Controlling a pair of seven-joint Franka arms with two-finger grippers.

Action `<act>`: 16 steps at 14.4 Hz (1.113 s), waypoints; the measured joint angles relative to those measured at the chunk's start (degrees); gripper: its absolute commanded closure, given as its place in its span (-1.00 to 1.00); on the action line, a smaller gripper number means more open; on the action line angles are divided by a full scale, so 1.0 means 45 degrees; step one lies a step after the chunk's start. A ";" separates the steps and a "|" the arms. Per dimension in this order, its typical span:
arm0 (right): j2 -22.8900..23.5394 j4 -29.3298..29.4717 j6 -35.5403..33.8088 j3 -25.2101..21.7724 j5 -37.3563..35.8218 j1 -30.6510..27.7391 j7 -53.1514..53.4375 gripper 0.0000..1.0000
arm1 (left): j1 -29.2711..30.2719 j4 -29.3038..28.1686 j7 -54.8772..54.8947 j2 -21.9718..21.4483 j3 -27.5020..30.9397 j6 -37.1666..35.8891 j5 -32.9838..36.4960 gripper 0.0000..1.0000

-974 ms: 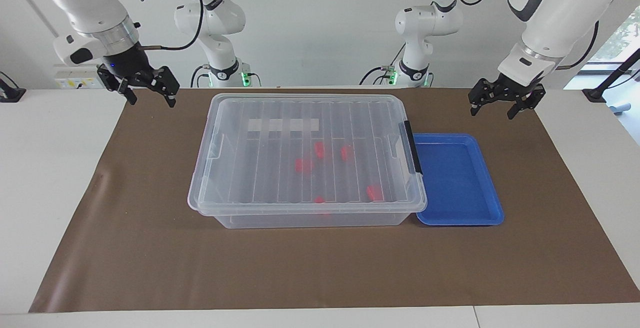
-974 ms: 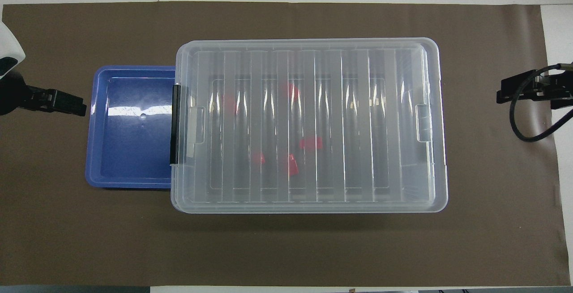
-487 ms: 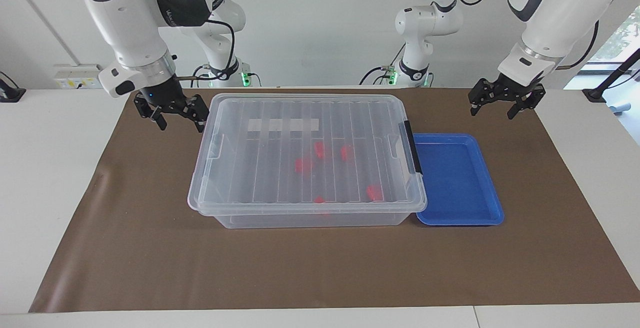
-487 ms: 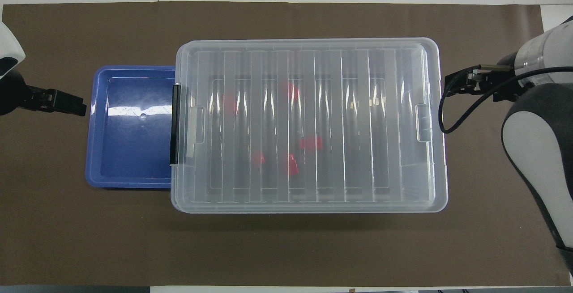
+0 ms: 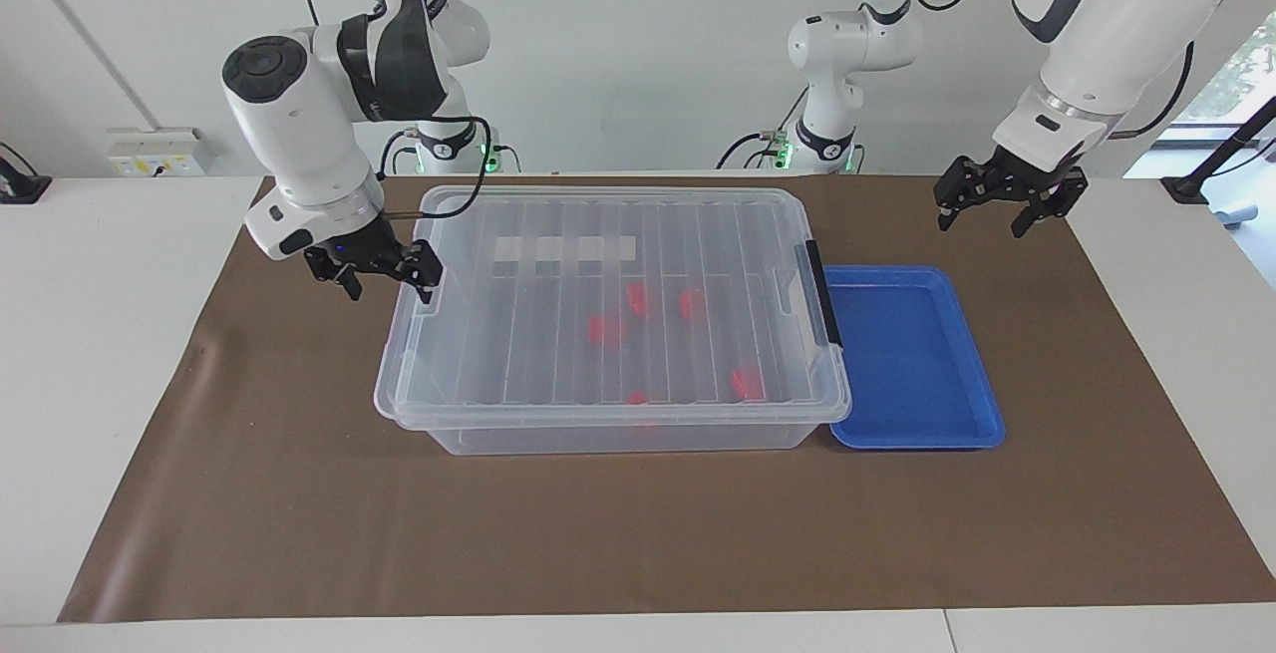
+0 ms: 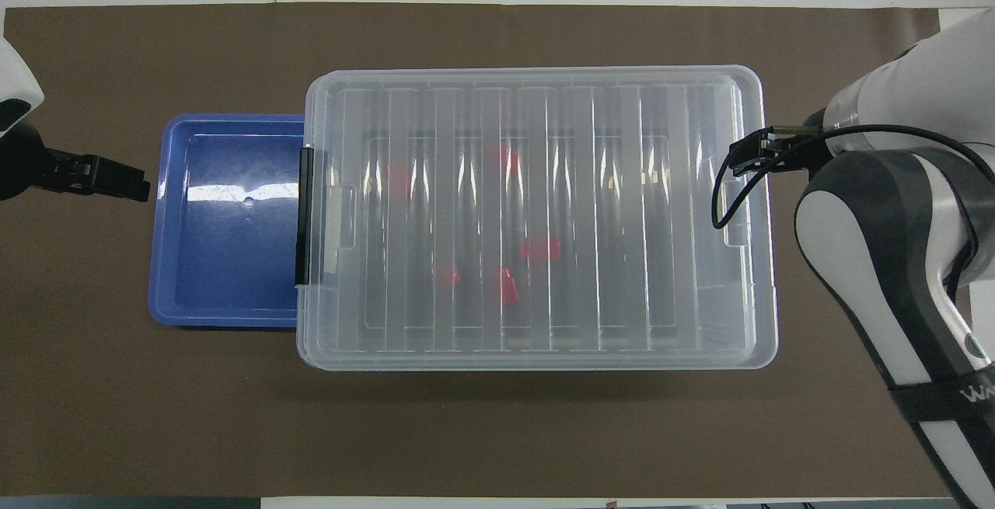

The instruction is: Place red block in blue tray from box

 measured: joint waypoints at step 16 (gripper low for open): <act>-0.0778 -0.2309 0.1592 -0.0115 -0.0002 -0.1133 -0.2515 -1.00 | -0.0004 0.0000 0.0000 0.0000 -0.0009 -0.0005 0.0000 -1.00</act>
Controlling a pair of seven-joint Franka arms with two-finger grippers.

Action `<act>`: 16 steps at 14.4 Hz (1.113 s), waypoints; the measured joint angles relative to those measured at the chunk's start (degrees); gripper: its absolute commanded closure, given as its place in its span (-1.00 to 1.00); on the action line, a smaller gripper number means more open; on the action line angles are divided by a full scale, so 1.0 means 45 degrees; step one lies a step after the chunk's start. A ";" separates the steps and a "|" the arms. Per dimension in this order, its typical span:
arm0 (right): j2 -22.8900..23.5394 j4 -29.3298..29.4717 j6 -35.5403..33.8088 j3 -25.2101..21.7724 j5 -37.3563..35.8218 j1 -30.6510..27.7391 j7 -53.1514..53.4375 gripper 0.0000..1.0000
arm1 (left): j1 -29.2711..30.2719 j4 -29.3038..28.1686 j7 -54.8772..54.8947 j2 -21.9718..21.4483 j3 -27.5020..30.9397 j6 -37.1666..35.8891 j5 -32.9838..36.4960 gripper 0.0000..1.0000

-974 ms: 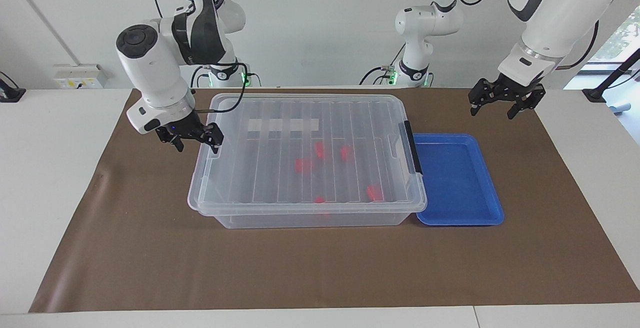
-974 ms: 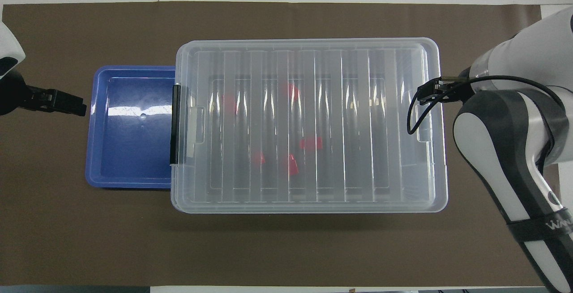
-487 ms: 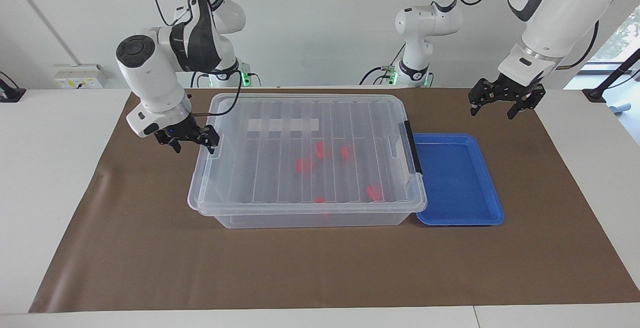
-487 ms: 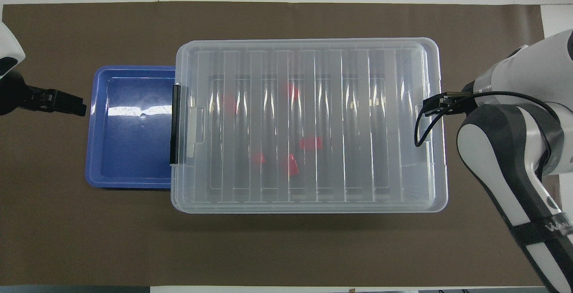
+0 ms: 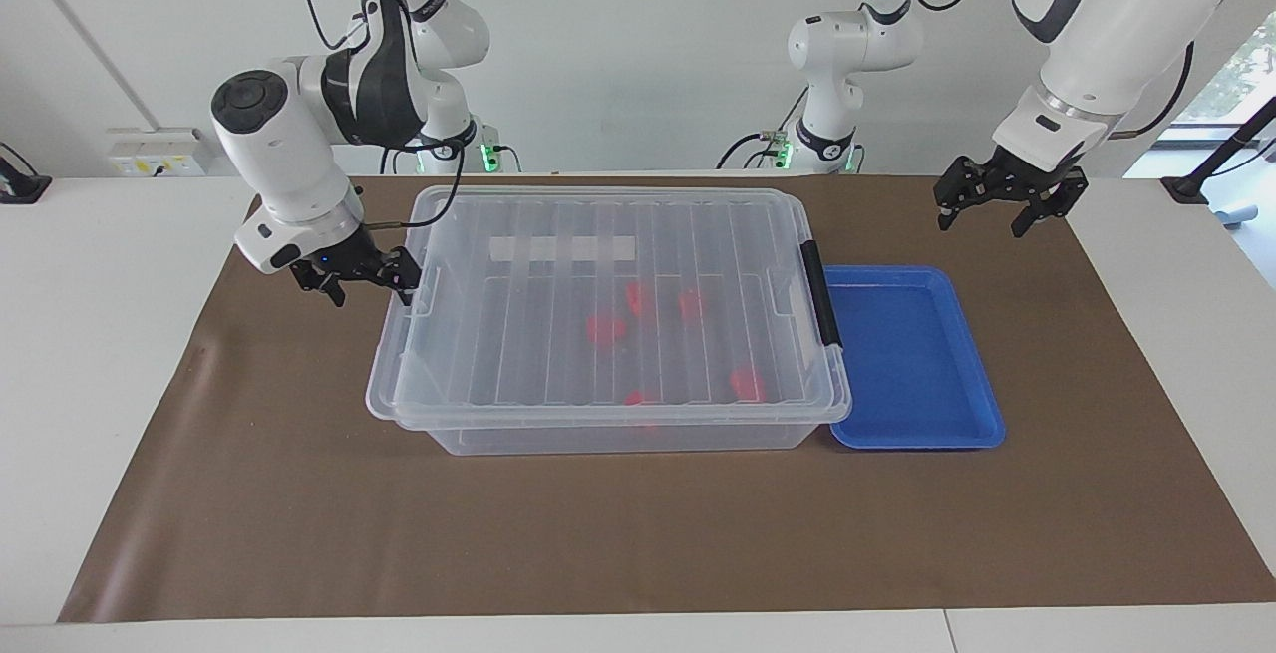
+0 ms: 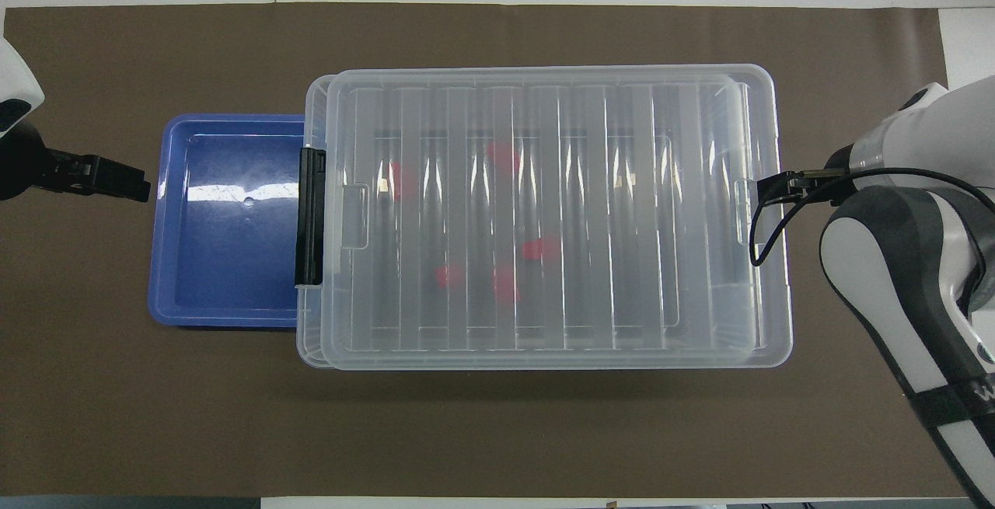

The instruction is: Place red block in blue tray from box

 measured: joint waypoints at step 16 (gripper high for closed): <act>-0.0010 -0.0031 0.0289 -0.0038 -0.0029 -0.2252 -0.3935 -1.00 | -0.3058 -0.1259 -0.4885 0.0018 -0.0332 0.2140 -0.0001 -1.00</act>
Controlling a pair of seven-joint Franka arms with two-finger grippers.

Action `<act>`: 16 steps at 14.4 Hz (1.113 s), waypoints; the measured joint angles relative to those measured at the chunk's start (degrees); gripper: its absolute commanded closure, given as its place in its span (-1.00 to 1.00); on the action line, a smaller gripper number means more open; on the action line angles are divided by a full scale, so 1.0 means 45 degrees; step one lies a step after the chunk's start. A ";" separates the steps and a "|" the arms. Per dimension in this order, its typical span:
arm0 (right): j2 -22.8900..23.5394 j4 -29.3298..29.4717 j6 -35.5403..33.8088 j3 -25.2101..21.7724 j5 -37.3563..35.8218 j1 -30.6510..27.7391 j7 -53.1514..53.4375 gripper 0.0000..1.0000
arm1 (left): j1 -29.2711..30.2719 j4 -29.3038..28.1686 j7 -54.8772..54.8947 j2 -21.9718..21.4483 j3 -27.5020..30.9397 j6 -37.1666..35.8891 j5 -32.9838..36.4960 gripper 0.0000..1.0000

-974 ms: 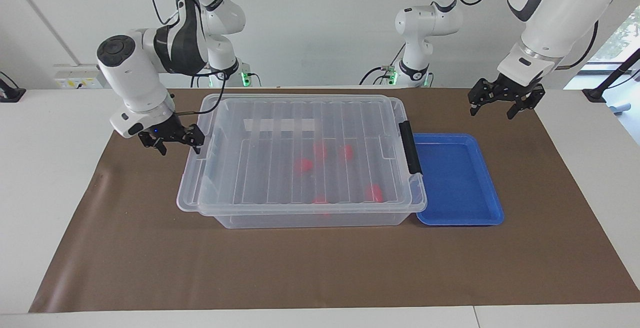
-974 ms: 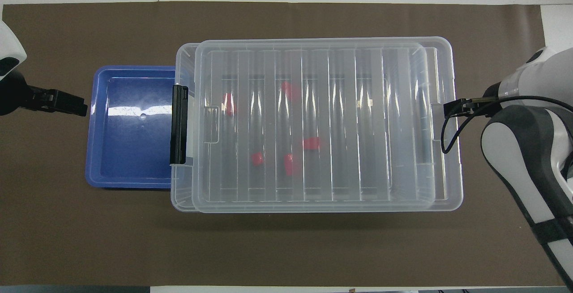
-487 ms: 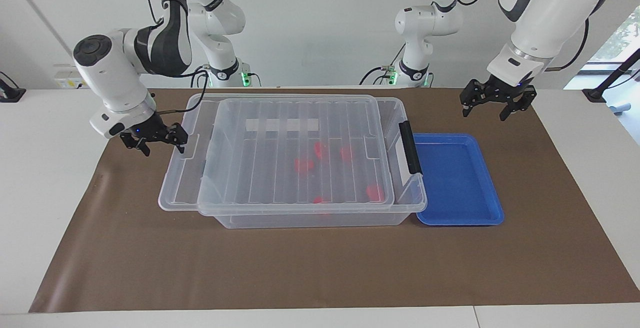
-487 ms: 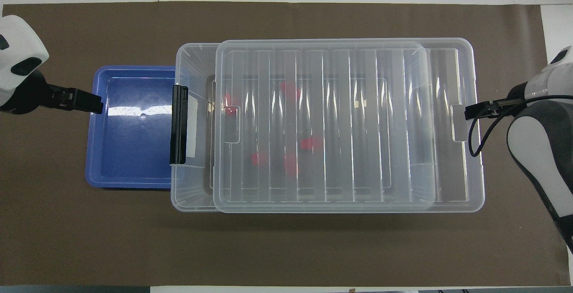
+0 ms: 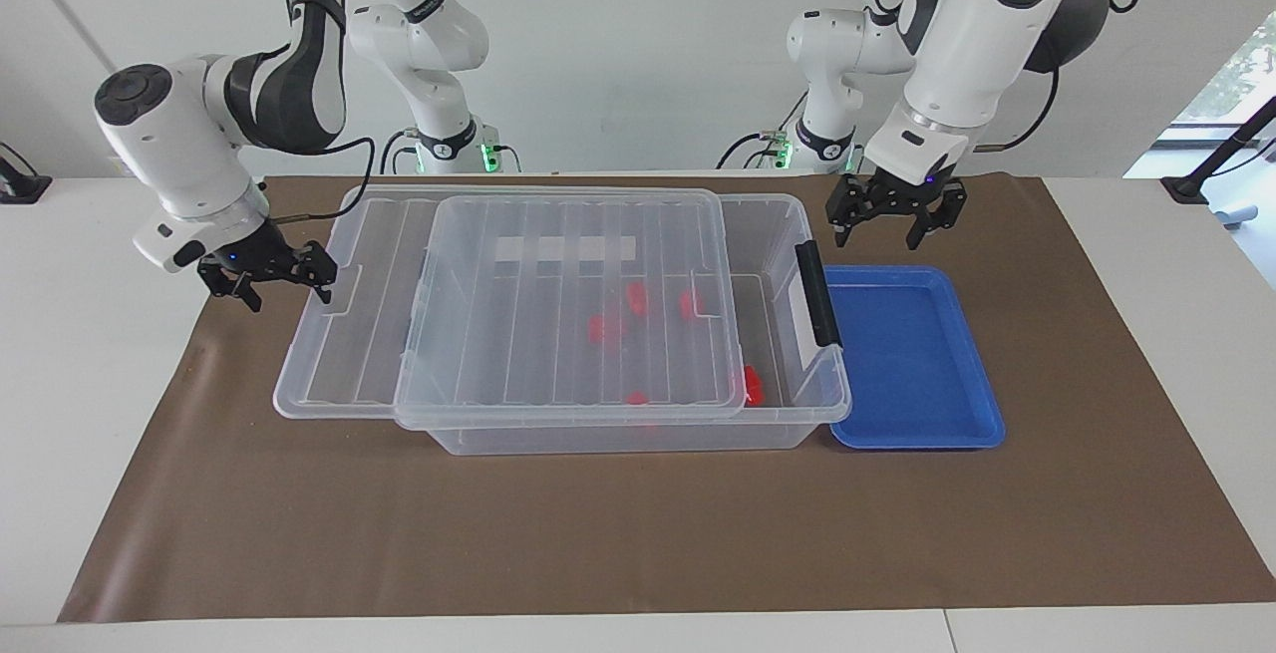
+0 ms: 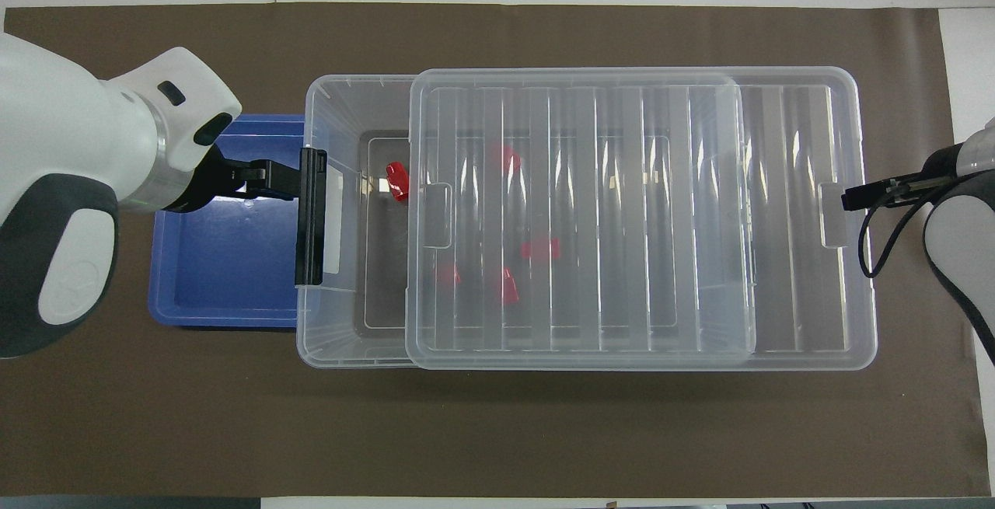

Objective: Place red block in blue tray from box
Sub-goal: 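Reach the left gripper into the opened box toward a red block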

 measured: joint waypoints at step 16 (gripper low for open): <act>0.0000 0.0006 0.0480 -0.0008 -0.0003 -0.1622 -0.2570 -1.00 | -0.1853 -0.1029 -0.6786 0.3370 0.0006 0.5229 0.0514 -0.93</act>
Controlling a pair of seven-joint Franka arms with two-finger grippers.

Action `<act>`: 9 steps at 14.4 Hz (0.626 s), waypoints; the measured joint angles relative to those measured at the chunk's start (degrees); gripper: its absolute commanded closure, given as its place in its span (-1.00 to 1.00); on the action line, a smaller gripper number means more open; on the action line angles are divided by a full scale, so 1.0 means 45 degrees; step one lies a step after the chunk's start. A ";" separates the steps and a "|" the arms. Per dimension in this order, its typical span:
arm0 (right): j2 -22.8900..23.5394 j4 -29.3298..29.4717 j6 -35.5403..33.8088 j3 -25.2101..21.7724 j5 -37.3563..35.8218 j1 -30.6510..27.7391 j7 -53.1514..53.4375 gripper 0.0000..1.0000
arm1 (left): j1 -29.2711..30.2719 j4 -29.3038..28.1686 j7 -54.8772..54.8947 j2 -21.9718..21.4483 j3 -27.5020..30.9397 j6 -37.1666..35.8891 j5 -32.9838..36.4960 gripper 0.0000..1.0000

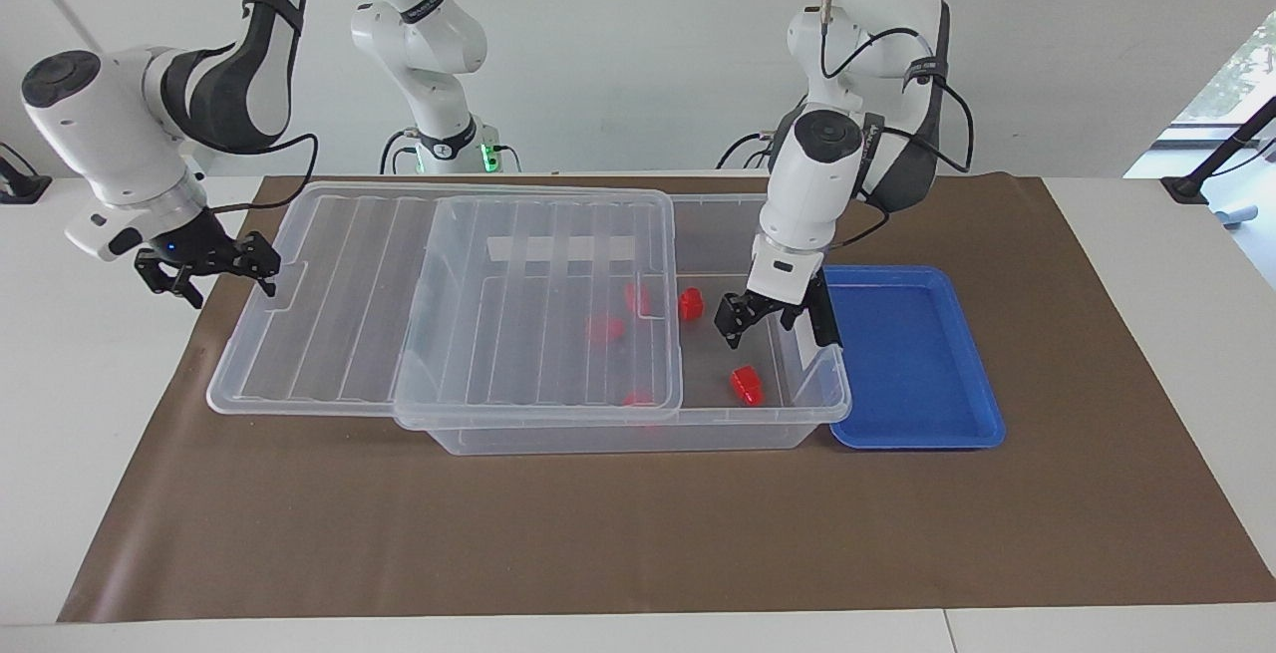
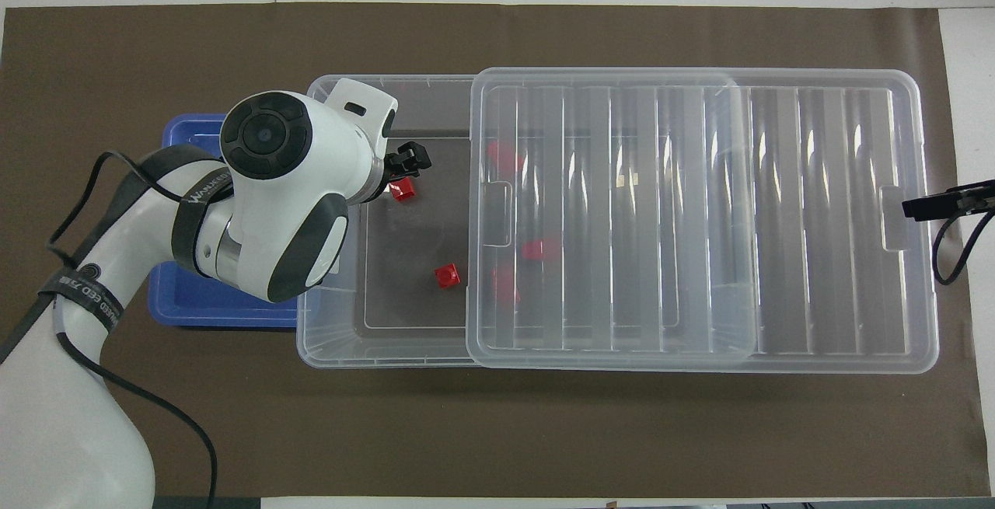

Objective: Place red block in blue tray from box
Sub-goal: 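Reach the left gripper into the opened box toward a red block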

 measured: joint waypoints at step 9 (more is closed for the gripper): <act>0.0000 0.0005 0.0006 0.0001 -0.0006 -0.0412 -0.0543 -1.00 | -0.0218 -0.0241 -0.0557 0.1858 0.0083 0.1972 0.1133 -0.93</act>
